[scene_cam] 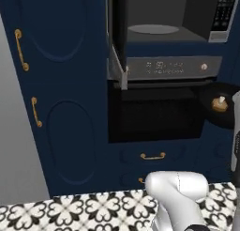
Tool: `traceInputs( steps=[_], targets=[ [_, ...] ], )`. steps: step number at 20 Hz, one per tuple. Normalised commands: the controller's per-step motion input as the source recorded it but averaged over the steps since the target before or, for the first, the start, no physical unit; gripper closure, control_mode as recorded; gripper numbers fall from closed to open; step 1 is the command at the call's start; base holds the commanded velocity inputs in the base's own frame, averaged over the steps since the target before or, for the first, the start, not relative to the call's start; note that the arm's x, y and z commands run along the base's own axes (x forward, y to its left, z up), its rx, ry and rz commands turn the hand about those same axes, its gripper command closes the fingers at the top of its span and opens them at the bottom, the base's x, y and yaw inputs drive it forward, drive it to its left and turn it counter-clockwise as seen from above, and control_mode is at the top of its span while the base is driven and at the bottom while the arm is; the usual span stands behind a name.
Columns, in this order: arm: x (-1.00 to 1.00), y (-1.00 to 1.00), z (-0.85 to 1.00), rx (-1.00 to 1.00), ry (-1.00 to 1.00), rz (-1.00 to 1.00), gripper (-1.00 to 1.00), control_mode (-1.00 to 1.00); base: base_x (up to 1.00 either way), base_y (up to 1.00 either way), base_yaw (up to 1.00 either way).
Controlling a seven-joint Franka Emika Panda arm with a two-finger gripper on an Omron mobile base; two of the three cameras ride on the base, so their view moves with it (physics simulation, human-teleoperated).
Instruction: Pick the mushroom from the sink and place it in the bowl. Then pick the bowl and place it in the microwave. Then close the microwave door and press the start button.
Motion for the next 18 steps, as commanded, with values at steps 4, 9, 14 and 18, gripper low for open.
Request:
traceInputs(
  steps=[4,9,14,18],
  targets=[
    [0.0,0.0,0.0,0.0,0.0,0.0,1.0,1.0,0.76,0.0,-0.23],
    [0.0,0.0,0.0,0.0,0.0,0.0,1.0,1.0,0.75,0.0,-0.14],
    [0.0,0.0,0.0,0.0,0.0,0.0,1.0,1.0,0.4,0.0,-0.05],
    [0.0,0.0,0.0,0.0,0.0,0.0,1.0,1.0,0.44,0.0,-0.03]
  ],
)
